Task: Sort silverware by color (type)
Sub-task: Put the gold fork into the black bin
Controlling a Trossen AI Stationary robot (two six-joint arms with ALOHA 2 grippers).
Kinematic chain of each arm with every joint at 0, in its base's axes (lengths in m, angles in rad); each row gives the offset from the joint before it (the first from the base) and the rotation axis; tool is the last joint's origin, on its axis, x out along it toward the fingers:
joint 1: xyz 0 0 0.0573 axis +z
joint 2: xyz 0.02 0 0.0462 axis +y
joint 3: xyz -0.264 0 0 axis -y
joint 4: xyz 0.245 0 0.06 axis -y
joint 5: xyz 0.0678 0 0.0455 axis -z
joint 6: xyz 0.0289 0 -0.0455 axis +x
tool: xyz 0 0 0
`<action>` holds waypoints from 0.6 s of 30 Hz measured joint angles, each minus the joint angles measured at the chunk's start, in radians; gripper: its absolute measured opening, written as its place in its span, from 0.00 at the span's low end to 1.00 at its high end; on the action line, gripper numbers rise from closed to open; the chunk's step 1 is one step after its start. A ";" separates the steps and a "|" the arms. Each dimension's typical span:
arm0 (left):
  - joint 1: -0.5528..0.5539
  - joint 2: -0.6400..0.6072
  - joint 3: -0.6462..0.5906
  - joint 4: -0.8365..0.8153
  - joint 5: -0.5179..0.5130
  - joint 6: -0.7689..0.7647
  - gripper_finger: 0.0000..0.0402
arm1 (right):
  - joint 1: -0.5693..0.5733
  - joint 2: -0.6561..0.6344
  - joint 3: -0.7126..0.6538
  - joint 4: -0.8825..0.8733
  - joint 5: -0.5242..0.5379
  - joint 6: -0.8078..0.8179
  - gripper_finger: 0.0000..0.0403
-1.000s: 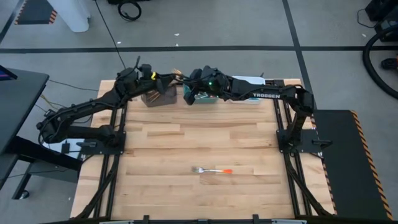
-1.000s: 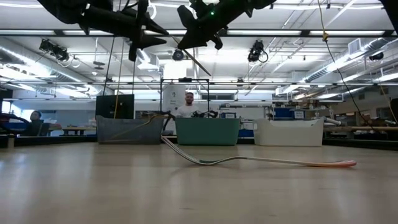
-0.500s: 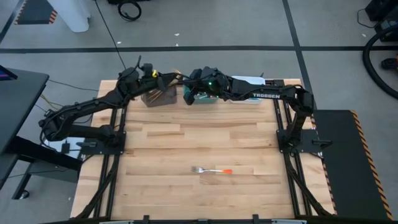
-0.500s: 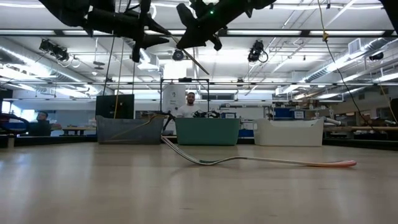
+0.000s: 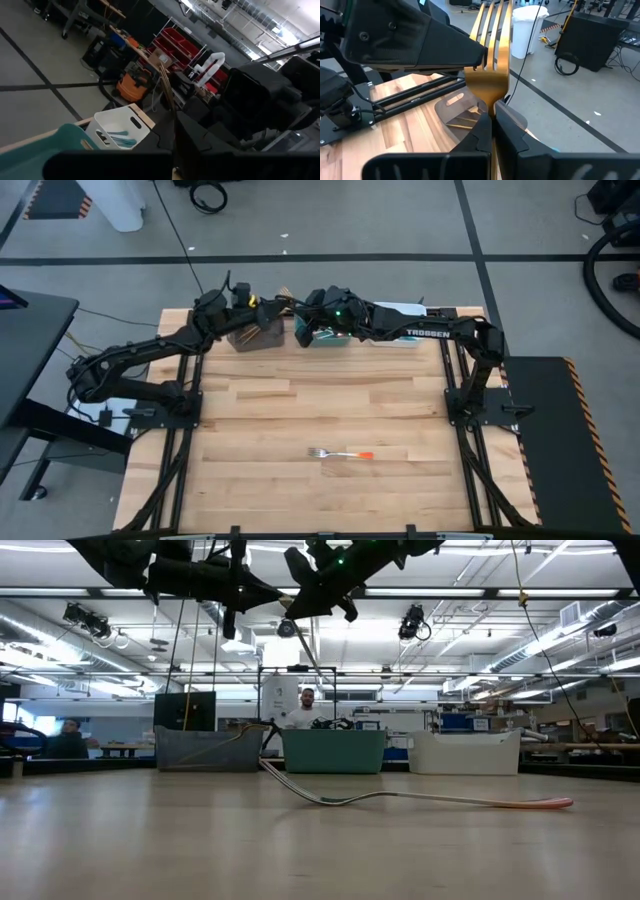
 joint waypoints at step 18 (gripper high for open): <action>0.144 -0.011 -0.002 -0.071 0.054 0.218 0.02 | -0.012 -0.009 0.002 0.028 0.053 0.001 0.26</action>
